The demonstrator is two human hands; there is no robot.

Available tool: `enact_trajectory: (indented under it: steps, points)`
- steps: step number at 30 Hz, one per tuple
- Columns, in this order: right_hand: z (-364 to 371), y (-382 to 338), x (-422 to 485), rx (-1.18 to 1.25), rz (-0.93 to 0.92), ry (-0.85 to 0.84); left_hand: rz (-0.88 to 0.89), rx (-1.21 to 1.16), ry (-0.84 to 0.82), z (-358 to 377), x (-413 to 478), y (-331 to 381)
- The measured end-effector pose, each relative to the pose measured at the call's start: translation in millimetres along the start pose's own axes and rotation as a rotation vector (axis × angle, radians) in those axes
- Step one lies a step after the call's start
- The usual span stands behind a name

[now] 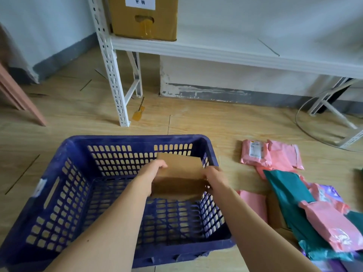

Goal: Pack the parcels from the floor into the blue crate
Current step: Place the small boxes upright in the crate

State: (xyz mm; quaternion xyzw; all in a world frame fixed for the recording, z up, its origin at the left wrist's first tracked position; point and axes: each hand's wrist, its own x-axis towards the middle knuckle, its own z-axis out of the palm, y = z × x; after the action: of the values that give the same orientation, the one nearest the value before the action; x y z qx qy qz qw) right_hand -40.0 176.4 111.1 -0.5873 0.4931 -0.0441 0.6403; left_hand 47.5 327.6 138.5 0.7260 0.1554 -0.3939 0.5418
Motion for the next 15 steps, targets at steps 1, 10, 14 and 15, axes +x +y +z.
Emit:
enact_trajectory:
  steps: [1,10,14,15]
  points:
    - [2,5,4,-0.061,-0.027,0.009,0.013,0.061,0.000,0,4,-1]
    - [23,46,37,-0.245,0.027,-0.032,-0.049,-0.172,0.052,-8,34,-19]
    - [40,53,59,-0.201,0.079,-0.024,-0.013,-0.156,0.087,-6,59,-32]
    - [43,55,64,-0.197,0.098,-0.018,-0.010,-0.136,0.100,-5,66,-34]
